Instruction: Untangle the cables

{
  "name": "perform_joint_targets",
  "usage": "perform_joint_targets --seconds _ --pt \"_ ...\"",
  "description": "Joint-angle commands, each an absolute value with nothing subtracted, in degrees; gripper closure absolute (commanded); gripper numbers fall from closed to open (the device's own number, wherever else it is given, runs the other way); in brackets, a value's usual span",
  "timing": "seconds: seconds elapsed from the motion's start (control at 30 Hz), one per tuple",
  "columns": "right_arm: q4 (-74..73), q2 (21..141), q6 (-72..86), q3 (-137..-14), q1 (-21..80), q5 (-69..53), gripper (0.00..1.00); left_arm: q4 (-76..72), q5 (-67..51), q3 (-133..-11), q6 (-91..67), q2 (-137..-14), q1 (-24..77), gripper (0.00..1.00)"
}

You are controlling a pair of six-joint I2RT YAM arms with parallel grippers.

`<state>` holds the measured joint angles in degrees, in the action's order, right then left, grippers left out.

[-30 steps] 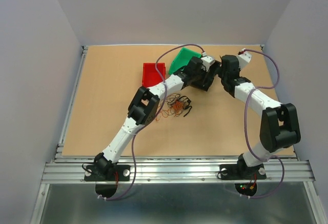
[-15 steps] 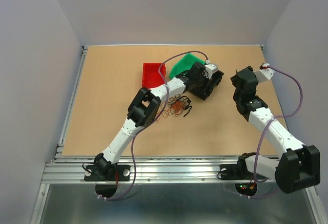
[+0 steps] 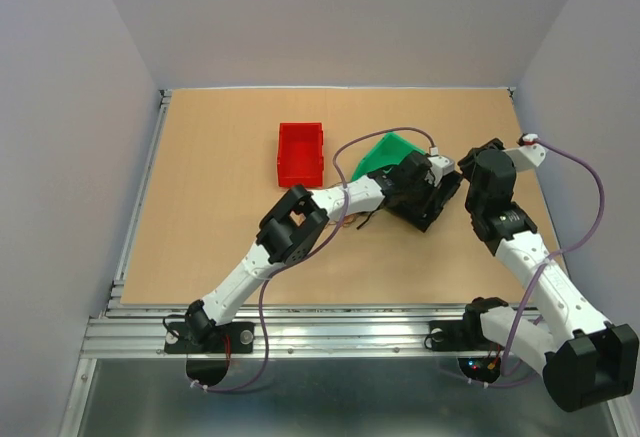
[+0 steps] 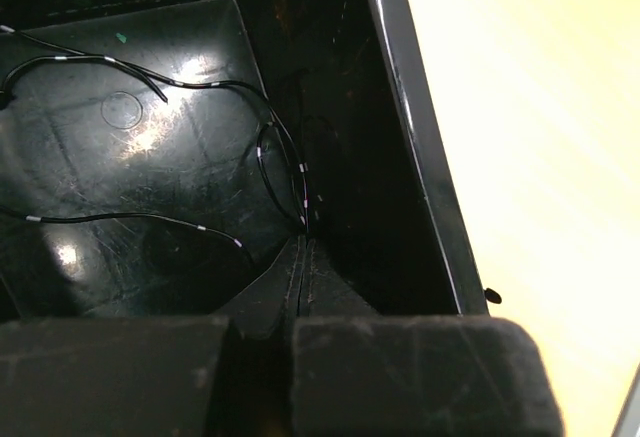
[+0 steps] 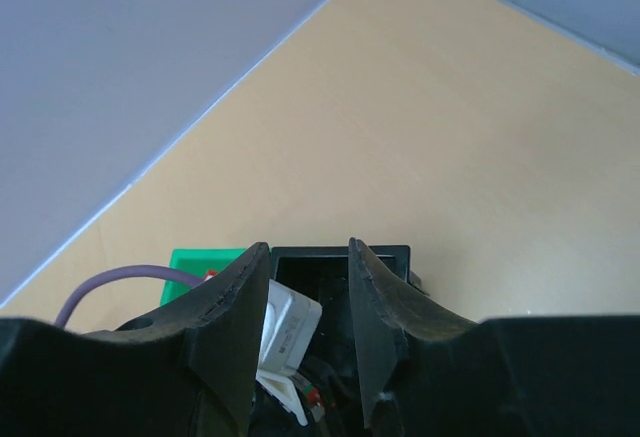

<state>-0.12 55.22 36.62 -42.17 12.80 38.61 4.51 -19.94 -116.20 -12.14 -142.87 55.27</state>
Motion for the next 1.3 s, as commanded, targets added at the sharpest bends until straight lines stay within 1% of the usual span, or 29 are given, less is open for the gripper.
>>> perform_joint_targets --seconds 0.0,0.03,0.07,0.1,0.2,0.23,0.3,0.33,0.4,0.47,0.5,0.57,0.7,0.77,0.8,0.83,0.9,0.93,1.0,1.03,1.07,1.1,1.17,1.27 --pt "-2.5 52.4 35.0 -42.5 12.6 39.5 0.57 5.7 -14.1 -116.5 -11.7 -139.3 55.1 0.79" --pt "-2.8 50.9 35.0 -42.2 12.7 39.6 0.57 5.5 -13.1 -116.4 -11.3 -138.5 55.1 0.73" --pt "-3.2 50.0 34.9 -41.7 12.6 39.9 0.57 4.9 -11.9 -116.0 -10.6 -137.0 55.1 0.64" --pt "-3.5 49.2 35.0 -41.4 12.6 40.0 0.57 5.0 -11.4 -116.0 -10.1 -136.3 55.1 0.6" --pt "-4.4 46.3 34.8 -40.7 12.6 40.0 0.57 5.9 -9.8 -116.0 -8.9 -133.8 55.0 0.52" --pt "-4.7 45.9 34.7 -40.5 12.6 39.6 0.52 6.3 -9.1 -116.0 -7.7 -133.2 55.0 0.49" --pt "-5.0 45.4 34.6 -40.3 12.6 38.8 0.51 7.9 -7.7 -116.0 -5.6 -131.4 54.7 0.39" --pt "-5.3 45.7 34.5 -40.4 12.6 38.5 0.51 8.6 -7.7 -116.1 -5.6 -130.8 54.5 0.35" --pt "-5.8 47.1 34.3 -40.7 12.5 37.1 0.5 10.8 -7.3 -115.8 -3.4 -129.0 54.0 0.31" --pt "-6.1 48.2 34.3 -41.2 12.6 35.5 0.51 11.6 -8.8 -113.7 -1.1 -126.6 52.8 0.3" --pt "-6.1 49.5 34.3 -41.4 12.6 34.9 0.51 11.9 -9.7 -112.6 -0.4 -125.6 52.4 0.25" --pt "-6.1 50.7 34.3 -41.7 12.6 33.1 0.51 13.0 -11.5 -110.6 3.8 -123.4 51.5 0.23" --pt "-6.0 55.0 33.5 -42.8 12.6 28.6 0.52 15.7 -12.0 -107.2 7.7 -118.9 49.6 0.23" --pt "-5.9 56.4 33.1 -43.1 12.6 26.7 0.52 14.4 -14.6 -103.0 8.4 -116.2 47.7 0.23" --pt "-6.0 56.8 32.9 -43.3 12.6 24.8 0.52 12.8 -16.3 -101.5 8.7 -113.4 45.2 0.23" --pt "-5.9 57.2 32.8 -43.3 12.6 23.9 0.52 12.2 -20.5 -100.1 9.5 -112.2 43.9 0.23" --pt "-4.9 57.3 32.3 -42.2 12.6 21.3 0.52 11.4 -22.6 -96.7 11.6 -109.3 41.4 0.25" --pt "-4.1 57.0 32.2 -41.2 12.6 20.5 0.52 10.6 -22.7 -94.9 13.5 -108.2 41.0 0.25" --pt "-3.0 56.2 31.4 -39.2 12.6 19.9 0.52 6.8 -22.7 -87.6 16.5 -105.0 40.2 0.27" --pt "-3.0 55.4 31.2 -38.6 12.6 20.0 0.52 4.9 -21.9 -81.8 16.9 -103.0 40.2 0.27" --pt "-3.1 54.6 31.3 -38.0 12.6 19.7 0.52 2.3 -21.9 -79.5 18.1 -102.2 40.2 0.27" --pt "-2.8 54.0 31.4 -36.1 12.6 19.1 0.52 2.6 -21.8 -78.2 19.8 -101.9 40.2 0.27" --pt "-1.2 52.2 31.6 -34.1 12.7 17.6 0.52 3.7 -17.2 -77.2 21.7 -101.2 40.3 0.28" --pt "-0.5 49.7 32.1 -31.0 12.7 15.1 0.52 3.1 -18.0 -74.3 22.9 -99.5 40.1 0.3"
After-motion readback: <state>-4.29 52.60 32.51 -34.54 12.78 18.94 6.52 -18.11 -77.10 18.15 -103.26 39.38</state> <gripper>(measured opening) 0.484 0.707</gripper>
